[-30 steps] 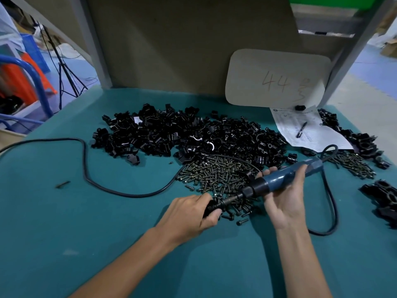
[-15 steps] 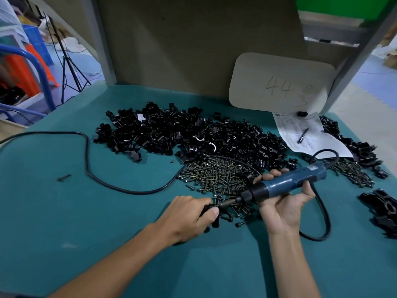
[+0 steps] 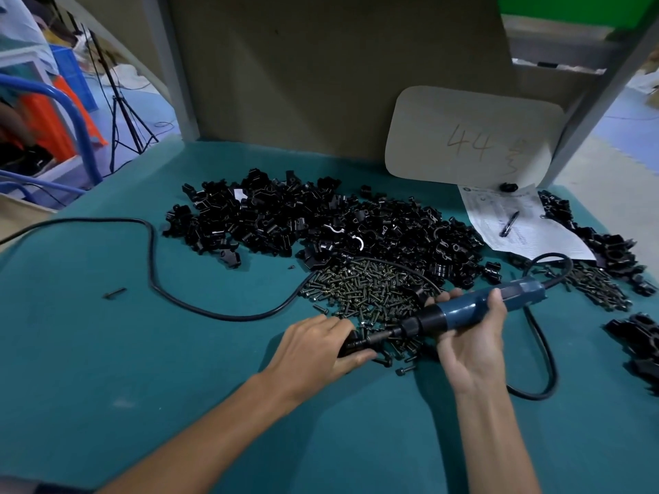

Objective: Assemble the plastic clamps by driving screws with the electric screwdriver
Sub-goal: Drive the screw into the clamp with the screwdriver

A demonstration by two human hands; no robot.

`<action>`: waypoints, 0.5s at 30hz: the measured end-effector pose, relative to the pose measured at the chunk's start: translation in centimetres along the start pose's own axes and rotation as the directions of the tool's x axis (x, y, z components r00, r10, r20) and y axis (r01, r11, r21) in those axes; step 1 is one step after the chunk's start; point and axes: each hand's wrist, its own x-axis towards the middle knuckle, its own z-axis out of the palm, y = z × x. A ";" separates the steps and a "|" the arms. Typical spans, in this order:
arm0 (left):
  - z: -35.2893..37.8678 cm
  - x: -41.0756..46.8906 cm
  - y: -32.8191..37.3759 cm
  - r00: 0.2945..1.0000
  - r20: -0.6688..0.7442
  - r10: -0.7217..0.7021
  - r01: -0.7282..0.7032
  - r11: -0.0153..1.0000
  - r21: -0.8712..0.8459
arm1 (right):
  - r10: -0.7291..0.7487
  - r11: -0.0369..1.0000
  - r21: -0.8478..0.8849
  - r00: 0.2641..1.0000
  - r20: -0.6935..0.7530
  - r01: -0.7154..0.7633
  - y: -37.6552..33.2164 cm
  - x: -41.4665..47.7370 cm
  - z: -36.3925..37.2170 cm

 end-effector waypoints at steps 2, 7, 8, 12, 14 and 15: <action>0.0 0.0 0.1 1.000 -0.014 0.000 0.000 1.000 0.022 | -0.005 1.000 -0.014 1.000 -0.007 0.005 0.1 0.0 0.1; 0.1 0.0 0.0 0.999 -0.054 -0.001 0.004 0.998 0.057 | 0.000 1.000 -0.030 1.000 0.000 0.000 0.3 -0.1 0.3; 0.1 0.0 0.0 0.998 -0.068 0.001 0.003 0.998 0.061 | 0.001 1.000 -0.032 1.000 0.003 -0.001 0.3 -0.1 0.4; 0.2 0.0 0.1 0.995 -0.101 0.012 -0.005 0.998 0.066 | 0.001 1.000 -0.026 1.000 0.001 -0.001 0.3 -0.3 0.4; 0.3 0.0 0.0 0.993 -0.113 0.017 -0.009 0.997 0.073 | -0.010 1.000 -0.018 1.000 -0.015 0.009 0.4 -0.3 0.5; 0.3 0.0 0.0 0.993 -0.115 0.019 -0.011 0.997 0.074 | -0.016 1.000 -0.018 1.000 -0.021 0.015 0.4 -0.3 0.5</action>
